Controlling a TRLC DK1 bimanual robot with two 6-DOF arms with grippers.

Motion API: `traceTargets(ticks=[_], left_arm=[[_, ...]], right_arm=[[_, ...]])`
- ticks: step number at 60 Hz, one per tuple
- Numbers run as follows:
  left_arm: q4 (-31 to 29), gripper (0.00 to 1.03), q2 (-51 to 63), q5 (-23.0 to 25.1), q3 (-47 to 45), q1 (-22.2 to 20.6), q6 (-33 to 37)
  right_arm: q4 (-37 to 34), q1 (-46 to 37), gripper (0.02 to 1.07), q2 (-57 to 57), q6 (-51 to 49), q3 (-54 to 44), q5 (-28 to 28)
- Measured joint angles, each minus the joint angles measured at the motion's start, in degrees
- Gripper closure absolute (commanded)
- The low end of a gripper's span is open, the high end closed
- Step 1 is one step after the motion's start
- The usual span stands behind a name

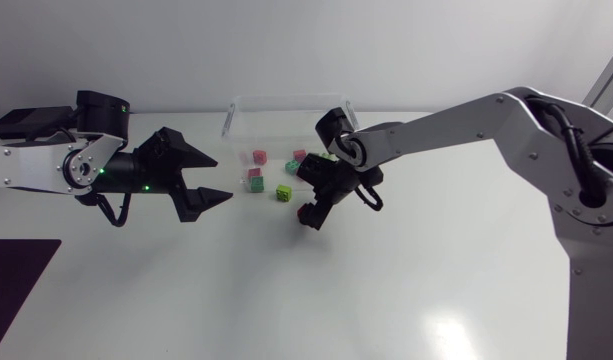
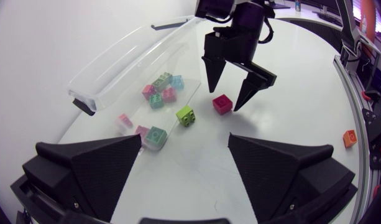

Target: Place the duplo bricks in the container

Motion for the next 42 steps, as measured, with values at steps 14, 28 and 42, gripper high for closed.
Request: traceTargets(ticks=[14, 28, 42], left_arm=[[0.0, 0.06, 0.0, 0.0, 0.0, 0.0, 0.0], [0.0, 0.06, 0.4, 0.0, 0.0, -1.5, -1.8], [0.5, 0.07, 3.5, 0.0, 0.1, -4.9, -7.4]], right_arm=[[-2.2, 0.0, 0.75, 2.4, 0.2, 3.0, -0.4], [-2.6, 0.2, 0.76, 1.9, 0.1, 2.4, -0.4], [-2.6, 0.4, 0.76, -5.6, 0.2, -2.5, -0.5]])
